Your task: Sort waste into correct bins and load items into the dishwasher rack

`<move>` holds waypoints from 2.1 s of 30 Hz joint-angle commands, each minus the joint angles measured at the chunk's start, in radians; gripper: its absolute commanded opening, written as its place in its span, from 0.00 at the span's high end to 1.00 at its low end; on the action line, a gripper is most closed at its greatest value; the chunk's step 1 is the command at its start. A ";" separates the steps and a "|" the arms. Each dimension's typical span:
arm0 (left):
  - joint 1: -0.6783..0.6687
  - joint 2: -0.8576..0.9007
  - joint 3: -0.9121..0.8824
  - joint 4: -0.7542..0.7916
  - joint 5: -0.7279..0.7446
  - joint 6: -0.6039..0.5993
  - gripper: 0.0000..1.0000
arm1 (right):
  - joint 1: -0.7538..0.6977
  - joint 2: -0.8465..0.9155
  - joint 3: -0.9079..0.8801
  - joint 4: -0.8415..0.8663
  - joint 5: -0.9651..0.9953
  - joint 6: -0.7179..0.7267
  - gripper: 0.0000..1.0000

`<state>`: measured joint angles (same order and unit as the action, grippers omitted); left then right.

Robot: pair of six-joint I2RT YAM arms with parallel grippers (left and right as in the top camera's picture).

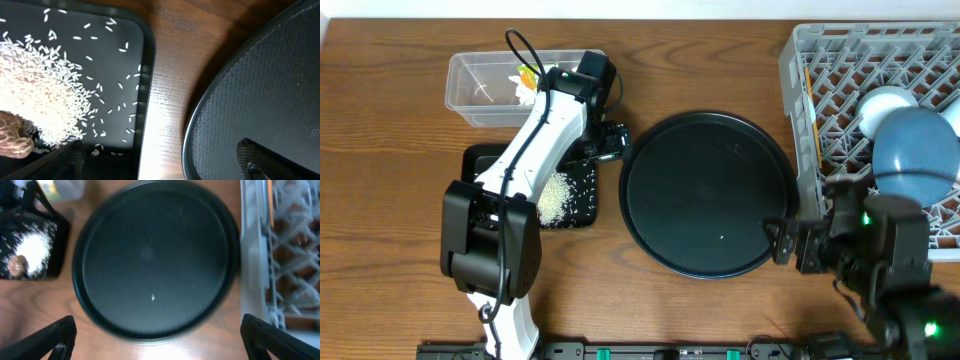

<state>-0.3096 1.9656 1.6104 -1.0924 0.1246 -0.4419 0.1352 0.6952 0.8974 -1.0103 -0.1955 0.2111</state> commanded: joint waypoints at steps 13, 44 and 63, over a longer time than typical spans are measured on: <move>0.000 -0.016 -0.003 -0.002 -0.006 -0.001 0.02 | -0.091 -0.602 -0.562 0.483 -0.121 -0.053 0.01; 0.000 -0.016 -0.003 -0.002 -0.006 -0.001 0.02 | -0.128 -0.690 -0.892 0.964 -0.175 -0.220 0.01; 0.000 -0.016 -0.003 -0.002 -0.006 -0.001 0.02 | -0.129 -0.690 -0.892 0.965 -0.175 -0.220 0.01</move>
<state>-0.3096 1.9656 1.6104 -1.0920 0.1246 -0.4419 0.0135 0.0120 0.0074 -0.0410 -0.3672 0.0097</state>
